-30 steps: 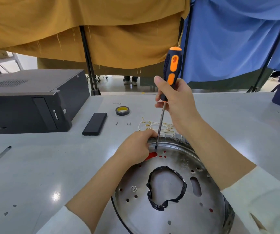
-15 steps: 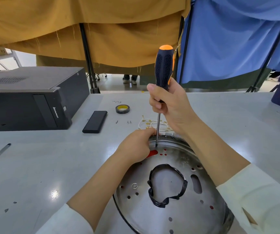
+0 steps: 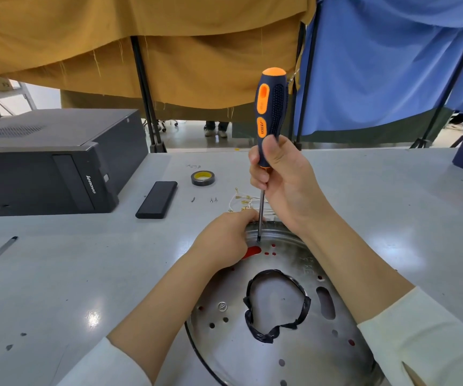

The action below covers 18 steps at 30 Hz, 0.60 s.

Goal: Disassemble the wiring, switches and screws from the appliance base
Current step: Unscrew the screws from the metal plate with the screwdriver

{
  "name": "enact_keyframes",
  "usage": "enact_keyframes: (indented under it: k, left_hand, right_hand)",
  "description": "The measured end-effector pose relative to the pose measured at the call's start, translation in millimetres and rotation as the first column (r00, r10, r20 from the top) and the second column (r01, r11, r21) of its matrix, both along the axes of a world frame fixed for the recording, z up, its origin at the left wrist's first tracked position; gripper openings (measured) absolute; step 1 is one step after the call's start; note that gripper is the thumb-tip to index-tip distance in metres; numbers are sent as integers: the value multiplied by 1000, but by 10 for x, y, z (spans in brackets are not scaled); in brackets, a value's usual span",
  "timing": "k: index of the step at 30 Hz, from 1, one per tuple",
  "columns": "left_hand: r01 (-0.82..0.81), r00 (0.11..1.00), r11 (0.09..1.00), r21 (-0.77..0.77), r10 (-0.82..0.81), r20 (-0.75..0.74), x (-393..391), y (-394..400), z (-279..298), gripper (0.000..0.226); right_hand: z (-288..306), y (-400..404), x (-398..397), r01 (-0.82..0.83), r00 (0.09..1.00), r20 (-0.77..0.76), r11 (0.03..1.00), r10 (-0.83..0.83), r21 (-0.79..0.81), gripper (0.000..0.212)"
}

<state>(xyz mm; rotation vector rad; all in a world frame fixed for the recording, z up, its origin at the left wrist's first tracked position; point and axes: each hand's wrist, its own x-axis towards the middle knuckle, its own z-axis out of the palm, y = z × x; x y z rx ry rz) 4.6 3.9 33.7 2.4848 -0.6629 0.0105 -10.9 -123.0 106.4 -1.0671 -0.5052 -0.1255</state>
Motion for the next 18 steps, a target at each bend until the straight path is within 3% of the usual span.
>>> enact_keyframes:
  k: [5,11,18]
  left_hand:
    - [-10,1000,1000,5,10,8,-4,3,0,44]
    - [-16,1000,1000,0,16,14,-10,1,-3,44]
    - [-11,1000,1000,6,11,2,-12,3,0,42]
  right_hand:
    - [-26,0,0,33,999,-8,999,-33,34,9]
    - [-49,-8,-6,37,999,3,999,-37,-19,29]
    - [-80,4,5,51,998,30,998,-50,-22,11]
